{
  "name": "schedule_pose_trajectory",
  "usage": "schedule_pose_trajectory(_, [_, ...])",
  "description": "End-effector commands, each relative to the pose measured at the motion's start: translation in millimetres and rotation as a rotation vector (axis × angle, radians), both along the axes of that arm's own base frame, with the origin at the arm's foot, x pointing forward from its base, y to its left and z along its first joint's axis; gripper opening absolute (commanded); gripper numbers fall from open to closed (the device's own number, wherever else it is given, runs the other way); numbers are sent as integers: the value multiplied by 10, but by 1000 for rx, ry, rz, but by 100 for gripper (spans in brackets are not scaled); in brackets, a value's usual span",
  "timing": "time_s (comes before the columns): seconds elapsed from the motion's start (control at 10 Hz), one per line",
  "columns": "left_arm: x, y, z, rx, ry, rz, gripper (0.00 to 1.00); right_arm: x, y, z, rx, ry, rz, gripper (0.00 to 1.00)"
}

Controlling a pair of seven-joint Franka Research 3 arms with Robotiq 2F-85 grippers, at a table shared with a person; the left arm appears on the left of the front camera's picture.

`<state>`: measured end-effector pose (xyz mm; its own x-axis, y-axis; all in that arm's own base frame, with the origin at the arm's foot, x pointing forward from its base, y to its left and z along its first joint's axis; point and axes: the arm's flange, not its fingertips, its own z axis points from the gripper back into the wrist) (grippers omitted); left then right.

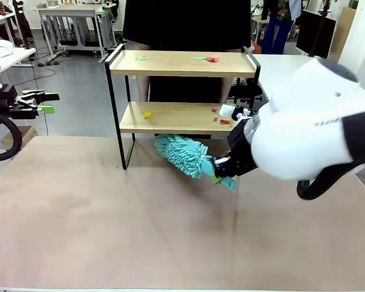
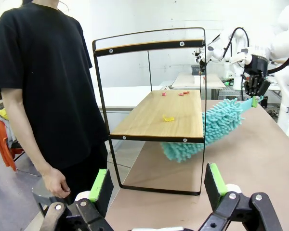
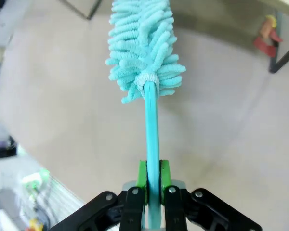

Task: Clean the shelf.
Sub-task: Clean the specific section of the Shelf indicated by the human with the Duster.

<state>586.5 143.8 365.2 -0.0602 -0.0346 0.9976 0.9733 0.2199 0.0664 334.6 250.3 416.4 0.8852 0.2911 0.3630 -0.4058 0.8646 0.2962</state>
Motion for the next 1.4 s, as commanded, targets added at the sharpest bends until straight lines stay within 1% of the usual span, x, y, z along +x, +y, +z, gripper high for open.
schedule_pose_trajectory(0.0, [-17, -5, 19, 10, -10, -5, 100, -254, -514, -13, 43, 37, 174, 13])
schedule_pose_trajectory(0.2, [-17, -5, 19, 10, -10, -5, 100, -317, -665, 24, 83, 86, 303, 13])
schedule_pose_trajectory(0.3, [-17, -5, 19, 10, -10, -5, 100, -374, -773, 71, 93, 111, 324, 13])
schedule_pose_trajectory(0.5, [-17, -5, 19, 10, -10, -5, 100, -612, -1030, 292, 73, 145, 341, 13])
schedule_pose_trajectory(0.6, [-17, -5, 19, 10, -10, -5, 100, -758, -1198, 414, 18, 158, 347, 13])
schedule_pose_trajectory(0.7, [-17, -5, 19, 10, -10, -5, 100, -884, -1346, 514, -2, 158, 355, 13])
schedule_pose_trajectory(0.9, [-17, -5, 19, 10, -10, -5, 100, -1085, -1674, 664, 3, 174, 357, 13])
schedule_pose_trajectory(1.0, [-17, -5, 19, 10, -10, -5, 100, -1162, -1856, 702, -7, 182, 332, 13])
schedule_pose_trajectory(1.1, [-17, -5, 19, 10, -10, -5, 100, -1262, -2029, 738, -34, 181, 334, 13])
schedule_pose_trajectory(1.2, [-17, -5, 19, 10, -10, -5, 100, -1295, -2082, 727, -100, 216, 319, 13])
schedule_pose_trajectory(1.3, [-17, -5, 19, 10, -10, -5, 100, -1316, -2099, 721, -135, 225, 306, 13])
